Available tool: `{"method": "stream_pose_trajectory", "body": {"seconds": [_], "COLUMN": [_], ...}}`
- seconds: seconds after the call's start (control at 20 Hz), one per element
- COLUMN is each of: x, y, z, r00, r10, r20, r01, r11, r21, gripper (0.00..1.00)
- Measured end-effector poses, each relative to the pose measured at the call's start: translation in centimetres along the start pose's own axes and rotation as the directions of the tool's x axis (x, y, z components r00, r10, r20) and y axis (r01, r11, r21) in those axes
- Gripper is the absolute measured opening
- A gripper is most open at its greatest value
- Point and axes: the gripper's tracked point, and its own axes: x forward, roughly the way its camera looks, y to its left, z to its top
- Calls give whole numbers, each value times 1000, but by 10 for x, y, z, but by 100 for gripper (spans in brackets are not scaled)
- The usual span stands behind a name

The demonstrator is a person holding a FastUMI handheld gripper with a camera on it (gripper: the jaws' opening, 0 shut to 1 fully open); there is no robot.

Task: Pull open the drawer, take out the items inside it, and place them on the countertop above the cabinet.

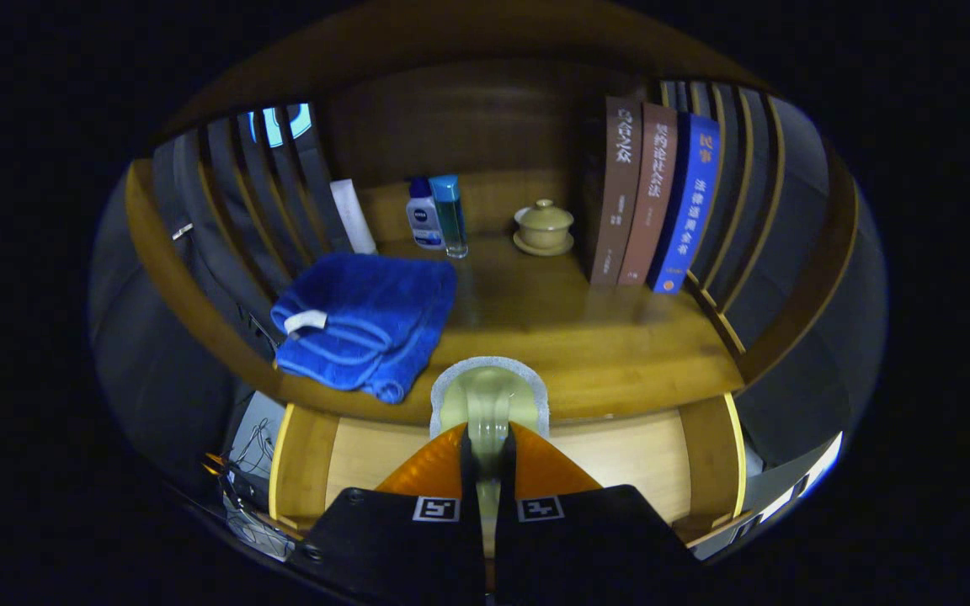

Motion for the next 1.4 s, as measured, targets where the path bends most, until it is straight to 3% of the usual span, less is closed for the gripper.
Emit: {"method": "stream_pose_trajectory", "body": {"seconds": [0.35,0.6,0.8,0.9,1.25,1.4], "x": [61,90,99,97,73,46], "y": [-9,-9,-7,-6,-3,1], "z": [55,64,64,67,67,62], "r00": [999,999,999,999,997,991], "r10": [-46,-48,-38,-31,-16,-8], "r20": [14,-7,-1,14,70,131], "r01": [46,48,38,30,14,1], "r11": [999,999,999,999,999,999], "r21": [-5,7,25,40,37,54], "gripper": [10,10,19,26,100,100]}}
